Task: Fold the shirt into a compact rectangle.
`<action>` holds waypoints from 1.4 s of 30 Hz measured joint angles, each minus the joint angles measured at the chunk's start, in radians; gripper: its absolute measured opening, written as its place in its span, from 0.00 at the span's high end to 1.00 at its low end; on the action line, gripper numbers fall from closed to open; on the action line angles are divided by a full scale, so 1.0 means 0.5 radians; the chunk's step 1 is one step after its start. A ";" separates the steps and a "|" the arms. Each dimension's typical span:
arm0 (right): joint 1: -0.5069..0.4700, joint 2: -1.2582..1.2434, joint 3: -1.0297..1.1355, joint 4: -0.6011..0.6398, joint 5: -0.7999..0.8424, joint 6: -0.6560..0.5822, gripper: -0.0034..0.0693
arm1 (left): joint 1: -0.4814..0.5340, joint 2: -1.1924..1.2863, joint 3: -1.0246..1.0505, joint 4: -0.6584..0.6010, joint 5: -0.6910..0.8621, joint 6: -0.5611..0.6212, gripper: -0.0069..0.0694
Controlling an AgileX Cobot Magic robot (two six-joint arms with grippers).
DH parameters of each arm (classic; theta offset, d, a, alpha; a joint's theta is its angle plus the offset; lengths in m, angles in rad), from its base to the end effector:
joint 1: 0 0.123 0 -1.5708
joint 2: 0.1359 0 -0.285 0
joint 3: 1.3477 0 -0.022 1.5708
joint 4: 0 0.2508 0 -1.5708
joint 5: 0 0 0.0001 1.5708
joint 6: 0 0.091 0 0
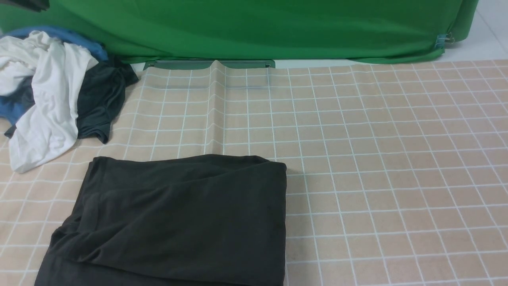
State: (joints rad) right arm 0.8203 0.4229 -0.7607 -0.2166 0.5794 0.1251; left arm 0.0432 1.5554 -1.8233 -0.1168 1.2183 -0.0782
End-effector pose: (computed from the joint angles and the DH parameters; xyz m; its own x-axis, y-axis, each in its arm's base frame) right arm 0.0537 0.0418 0.3845 -0.0606 -0.1479 -0.9871 -0.6514 0.7552 -0.0732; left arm 0.3208 0.0039 0.4451 -0.7558 -0.1505 -0.6373 -0.0616 0.9853 -0.1595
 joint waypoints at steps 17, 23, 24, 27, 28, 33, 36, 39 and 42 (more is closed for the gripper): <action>0.000 0.000 0.004 0.000 -0.011 0.014 0.84 | 0.000 0.000 0.000 0.021 0.002 0.010 0.89; -0.159 -0.004 0.227 0.056 -0.303 0.016 0.83 | 0.000 0.000 0.000 -0.037 -0.002 0.008 0.89; -0.240 -0.018 0.290 0.091 -0.375 0.016 0.82 | 0.000 0.000 0.000 -0.037 -0.005 0.008 0.89; -0.524 -0.116 0.498 0.135 -0.554 0.016 0.81 | 0.000 0.000 0.000 -0.006 -0.035 0.008 0.89; -0.606 -0.157 0.570 0.139 -0.588 0.016 0.81 | 0.000 0.000 0.000 0.002 -0.043 0.008 0.89; -1.097 -0.442 0.891 0.151 -0.617 0.016 0.80 | 0.000 0.000 0.000 0.015 -0.062 0.008 0.89; -1.314 -0.604 1.064 0.151 -0.590 0.016 0.79 | 0.000 0.002 0.000 0.015 -0.062 0.008 0.89; -1.454 -0.723 1.216 0.153 -0.552 0.016 0.78 | 0.000 0.002 0.000 0.019 -0.062 0.008 0.89; -1.504 -0.771 1.342 0.153 -0.533 0.016 0.77 | 0.000 0.002 0.000 0.024 -0.062 0.008 0.89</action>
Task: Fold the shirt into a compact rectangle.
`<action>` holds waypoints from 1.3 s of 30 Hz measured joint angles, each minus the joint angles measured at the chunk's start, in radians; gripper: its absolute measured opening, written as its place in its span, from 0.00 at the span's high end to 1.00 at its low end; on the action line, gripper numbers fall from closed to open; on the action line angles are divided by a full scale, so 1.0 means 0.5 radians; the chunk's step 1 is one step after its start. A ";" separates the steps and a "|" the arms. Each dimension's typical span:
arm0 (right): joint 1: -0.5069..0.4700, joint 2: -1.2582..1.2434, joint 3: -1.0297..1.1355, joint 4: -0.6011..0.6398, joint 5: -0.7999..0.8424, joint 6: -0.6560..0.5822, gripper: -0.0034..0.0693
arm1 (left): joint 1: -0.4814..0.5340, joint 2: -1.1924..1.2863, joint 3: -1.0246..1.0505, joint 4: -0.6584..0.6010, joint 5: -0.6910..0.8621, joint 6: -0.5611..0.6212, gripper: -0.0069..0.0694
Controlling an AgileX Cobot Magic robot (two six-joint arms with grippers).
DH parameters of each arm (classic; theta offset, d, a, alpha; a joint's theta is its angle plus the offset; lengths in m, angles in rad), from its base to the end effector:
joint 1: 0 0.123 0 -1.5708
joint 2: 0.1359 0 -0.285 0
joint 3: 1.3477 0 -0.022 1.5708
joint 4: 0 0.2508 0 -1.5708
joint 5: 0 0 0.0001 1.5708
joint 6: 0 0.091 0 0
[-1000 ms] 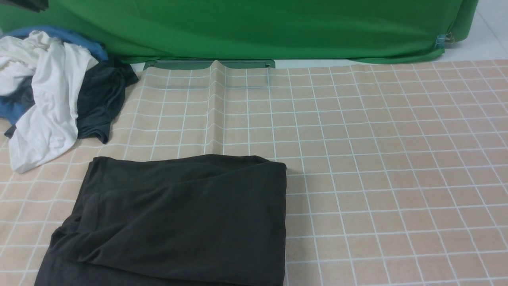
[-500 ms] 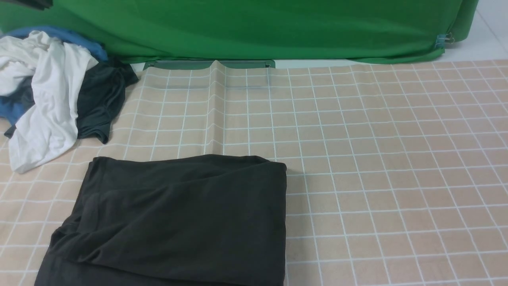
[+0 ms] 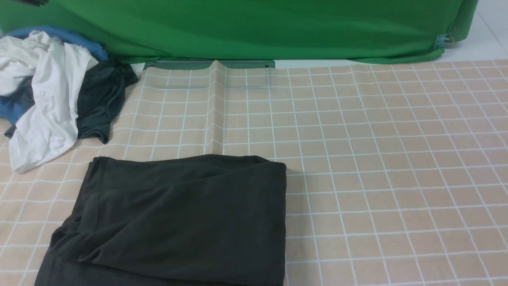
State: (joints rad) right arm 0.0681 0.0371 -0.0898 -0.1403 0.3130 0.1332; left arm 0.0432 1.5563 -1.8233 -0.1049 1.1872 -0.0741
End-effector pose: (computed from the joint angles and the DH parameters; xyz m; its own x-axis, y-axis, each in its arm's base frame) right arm 0.0543 -0.0002 0.2133 -0.1690 -0.0119 -0.9855 -0.0257 0.9996 -0.0077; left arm 0.3232 0.0051 0.4466 -0.7358 -0.1446 -0.6616 -0.0613 0.9871 -0.1476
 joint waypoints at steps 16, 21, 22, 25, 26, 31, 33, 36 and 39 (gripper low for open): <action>0.056 -0.074 0.194 0.007 -0.107 0.006 0.72 | 0.000 -0.145 0.002 -0.004 0.061 0.031 0.89; 0.056 -0.074 0.194 0.007 -0.107 0.006 0.71 | 0.000 -0.369 0.030 -0.078 0.058 0.001 0.89; 0.056 -0.074 0.194 0.007 -0.107 0.006 0.70 | 0.000 -0.436 0.068 -0.089 0.056 0.001 0.89; 0.056 -0.074 0.194 0.007 -0.107 0.006 0.70 | 0.000 -0.573 0.173 -0.093 0.056 0.001 0.89; 0.056 -0.074 0.194 0.007 -0.107 0.006 0.70 | 0.000 -0.672 0.265 -0.082 0.056 0.001 0.89; 0.056 -0.074 0.194 0.007 -0.107 0.006 0.68 | 0.000 -1.087 0.663 -0.046 0.056 0.001 0.89; 0.056 -0.074 0.194 0.007 -0.109 0.006 0.67 | 0.000 -1.284 0.855 -0.046 0.056 0.001 0.89; 0.056 -0.074 0.194 0.007 -0.116 0.006 0.67 | 0.000 -1.567 1.172 -0.072 0.037 0.001 0.89; 0.056 -0.074 0.194 0.007 -0.117 0.006 0.67 | 0.000 -1.839 1.586 -0.198 -0.095 0.019 0.89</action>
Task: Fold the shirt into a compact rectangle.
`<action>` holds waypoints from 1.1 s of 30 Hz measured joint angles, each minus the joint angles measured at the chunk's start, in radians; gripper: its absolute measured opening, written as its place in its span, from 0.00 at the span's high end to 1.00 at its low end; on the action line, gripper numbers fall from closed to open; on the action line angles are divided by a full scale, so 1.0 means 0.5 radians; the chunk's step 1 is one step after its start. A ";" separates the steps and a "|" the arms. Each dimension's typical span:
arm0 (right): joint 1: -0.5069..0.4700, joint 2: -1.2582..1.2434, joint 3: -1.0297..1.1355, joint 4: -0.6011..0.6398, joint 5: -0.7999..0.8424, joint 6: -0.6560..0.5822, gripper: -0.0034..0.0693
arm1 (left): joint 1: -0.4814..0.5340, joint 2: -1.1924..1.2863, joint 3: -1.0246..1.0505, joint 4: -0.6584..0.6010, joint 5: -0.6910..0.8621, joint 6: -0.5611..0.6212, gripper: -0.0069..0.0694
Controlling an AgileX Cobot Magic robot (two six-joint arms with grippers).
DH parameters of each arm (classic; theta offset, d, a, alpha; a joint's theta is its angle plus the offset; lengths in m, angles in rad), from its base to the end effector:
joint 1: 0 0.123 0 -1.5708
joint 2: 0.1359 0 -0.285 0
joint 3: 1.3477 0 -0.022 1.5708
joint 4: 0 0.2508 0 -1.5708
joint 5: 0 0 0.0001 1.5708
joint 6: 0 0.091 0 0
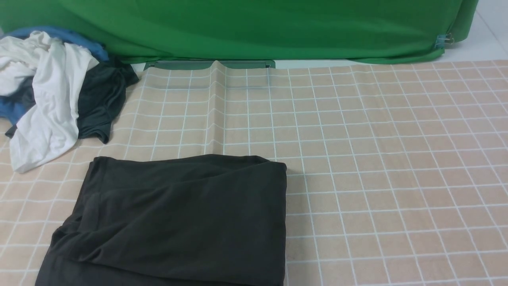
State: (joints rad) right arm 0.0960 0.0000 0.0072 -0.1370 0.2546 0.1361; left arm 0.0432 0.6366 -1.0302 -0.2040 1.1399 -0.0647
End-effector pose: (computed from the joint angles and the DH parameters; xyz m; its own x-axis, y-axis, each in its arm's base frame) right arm 0.0555 0.0022 0.1879 -0.1709 -0.0130 -0.9852 -0.0615 0.9981 -0.0025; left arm 0.0798 -0.0133 0.4031 -0.6142 -0.1744 -0.7696 0.0116 0.9732 -0.2299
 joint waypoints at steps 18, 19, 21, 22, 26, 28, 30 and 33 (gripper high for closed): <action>0.000 0.000 0.000 0.000 -0.005 0.000 0.63 | 0.000 -0.718 1.297 -0.389 -1.081 0.230 0.89; 0.000 0.000 0.000 0.000 -0.005 0.000 0.63 | 0.000 -0.718 1.302 -0.353 -1.101 0.239 0.89; 0.000 0.000 0.000 0.000 -0.005 0.000 0.63 | 0.000 -0.718 1.302 -0.296 -1.140 0.242 0.89; 0.000 0.000 0.000 0.000 -0.005 0.000 0.63 | 0.000 -0.718 1.302 -0.282 -1.168 0.244 0.89; 0.000 0.000 0.000 0.000 -0.005 0.000 0.63 | 0.000 -0.718 1.327 -0.237 -1.343 0.249 0.89; 0.000 0.000 0.000 0.000 -0.005 0.000 0.63 | 0.000 -0.718 1.352 -0.224 -1.423 0.251 0.89; 0.000 0.000 0.000 0.000 -0.005 0.000 0.63 | 0.000 -0.720 1.381 -0.222 -1.491 0.251 0.89; 0.000 0.000 0.000 0.000 -0.005 0.000 0.63 | 0.000 -0.774 1.463 -0.184 -1.597 0.251 0.89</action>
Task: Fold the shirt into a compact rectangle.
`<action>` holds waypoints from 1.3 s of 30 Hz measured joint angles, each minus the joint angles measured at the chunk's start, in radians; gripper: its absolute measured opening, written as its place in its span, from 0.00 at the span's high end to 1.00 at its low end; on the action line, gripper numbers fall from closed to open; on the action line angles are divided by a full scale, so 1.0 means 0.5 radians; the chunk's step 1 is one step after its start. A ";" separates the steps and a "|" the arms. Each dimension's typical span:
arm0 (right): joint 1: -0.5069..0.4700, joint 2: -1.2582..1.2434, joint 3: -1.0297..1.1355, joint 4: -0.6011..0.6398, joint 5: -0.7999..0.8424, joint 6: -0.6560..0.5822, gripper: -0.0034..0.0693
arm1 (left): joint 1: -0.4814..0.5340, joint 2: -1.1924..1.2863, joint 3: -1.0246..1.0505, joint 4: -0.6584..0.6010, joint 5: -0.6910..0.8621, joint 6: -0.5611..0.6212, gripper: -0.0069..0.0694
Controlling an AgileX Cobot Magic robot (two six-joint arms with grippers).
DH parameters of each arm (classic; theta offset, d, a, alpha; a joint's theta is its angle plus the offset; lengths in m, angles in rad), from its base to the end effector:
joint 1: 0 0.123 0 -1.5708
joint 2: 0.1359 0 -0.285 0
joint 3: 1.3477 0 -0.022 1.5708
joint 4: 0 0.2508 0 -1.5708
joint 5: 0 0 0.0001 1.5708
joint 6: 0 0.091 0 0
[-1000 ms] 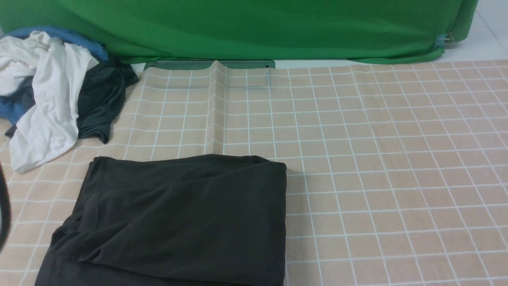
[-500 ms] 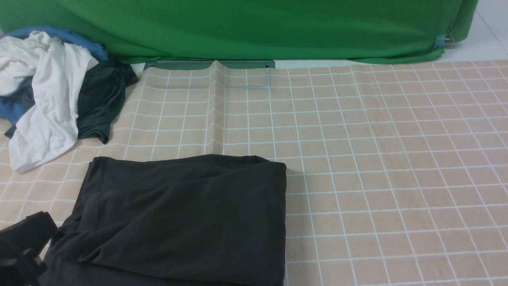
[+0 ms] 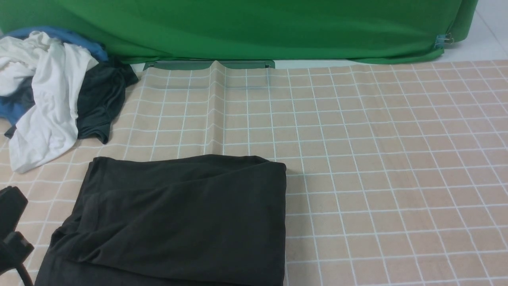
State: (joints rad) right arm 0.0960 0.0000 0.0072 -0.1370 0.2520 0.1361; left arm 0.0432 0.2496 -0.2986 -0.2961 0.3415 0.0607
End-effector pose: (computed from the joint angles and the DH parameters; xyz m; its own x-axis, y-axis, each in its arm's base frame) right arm 0.0555 0.0022 0.1881 -0.1684 -0.0128 -0.9856 -0.0618 0.9981 -0.0024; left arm 0.0706 -0.0059 0.2687 -0.1971 -0.2251 -0.9542 0.0103 0.9727 -0.2316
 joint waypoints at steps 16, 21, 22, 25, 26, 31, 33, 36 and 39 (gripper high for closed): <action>0.000 0.000 0.000 0.000 0.000 0.000 0.63 | -0.046 -0.495 0.591 0.325 -0.110 -0.271 0.89; 0.000 0.000 0.000 0.000 -0.001 0.000 0.62 | -0.178 -0.500 0.606 0.386 -0.171 -0.336 0.89; 0.000 0.000 0.000 0.000 -0.001 0.000 0.62 | -0.191 -0.500 0.606 0.400 -0.171 -0.348 0.89; 0.000 0.000 0.000 0.000 -0.001 0.000 0.62 | -0.204 -0.500 0.606 0.429 -0.171 -0.381 0.89; 0.000 0.000 0.000 0.000 -0.001 0.000 0.62 | -0.204 -0.500 0.606 0.434 -0.171 -0.390 0.89; 0.000 0.000 0.000 0.000 -0.001 0.000 0.62 | -0.204 -0.500 0.606 0.438 -0.171 -0.411 0.89; 0.000 0.000 0.000 0.000 -0.001 0.000 0.62 | -0.204 -0.500 0.606 0.440 -0.171 -0.417 0.89; 0.000 0.000 0.000 0.000 -0.001 0.000 0.62 | -0.204 -0.500 0.606 0.440 -0.171 -0.419 0.89; 0.000 0.000 0.000 0.000 0.002 0.000 0.62 | -0.204 -0.500 0.606 0.442 -0.171 -0.419 0.89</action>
State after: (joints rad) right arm 0.0960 0.0000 0.0072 -0.1370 0.2528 0.1361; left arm -0.0589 -0.0005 0.0043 -0.0749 0.2560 -0.1490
